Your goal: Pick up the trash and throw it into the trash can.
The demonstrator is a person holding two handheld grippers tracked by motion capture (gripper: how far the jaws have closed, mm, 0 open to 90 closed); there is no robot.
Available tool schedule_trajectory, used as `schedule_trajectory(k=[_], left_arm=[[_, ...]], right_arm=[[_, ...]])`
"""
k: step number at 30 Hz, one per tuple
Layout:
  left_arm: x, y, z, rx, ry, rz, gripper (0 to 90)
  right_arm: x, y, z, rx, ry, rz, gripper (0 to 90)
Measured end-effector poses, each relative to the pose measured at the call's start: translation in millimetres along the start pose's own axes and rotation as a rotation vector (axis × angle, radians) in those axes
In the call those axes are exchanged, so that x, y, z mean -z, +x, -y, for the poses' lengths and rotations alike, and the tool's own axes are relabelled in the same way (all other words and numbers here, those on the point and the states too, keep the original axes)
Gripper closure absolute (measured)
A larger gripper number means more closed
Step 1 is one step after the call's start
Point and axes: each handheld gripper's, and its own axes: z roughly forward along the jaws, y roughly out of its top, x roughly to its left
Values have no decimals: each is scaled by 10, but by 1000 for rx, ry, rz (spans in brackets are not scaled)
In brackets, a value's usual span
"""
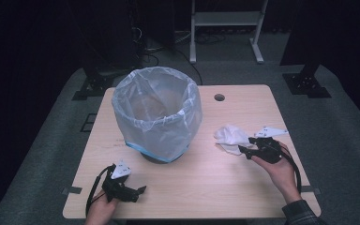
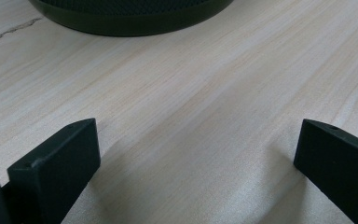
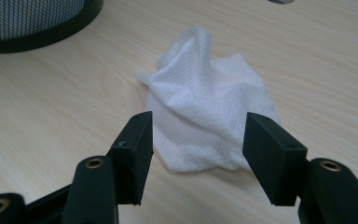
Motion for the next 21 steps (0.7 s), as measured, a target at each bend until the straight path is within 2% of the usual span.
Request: schedule_trajectory(k=[2,4,16,21], left_arm=[[0,0,0,0,0,0,0],[0,0,0,0,-1,0,0],[0,0,0,0,0,0,0],[0,0,0,0,0,0,0]], right_arm=[[-45,-23,-26,-10,-8,-1,417],[-113,-41,-53,-10,11,-3,412],[-453,-92,-196,-28,46,-22,414],[-603,-123,-183,-40,77,-30,416]])
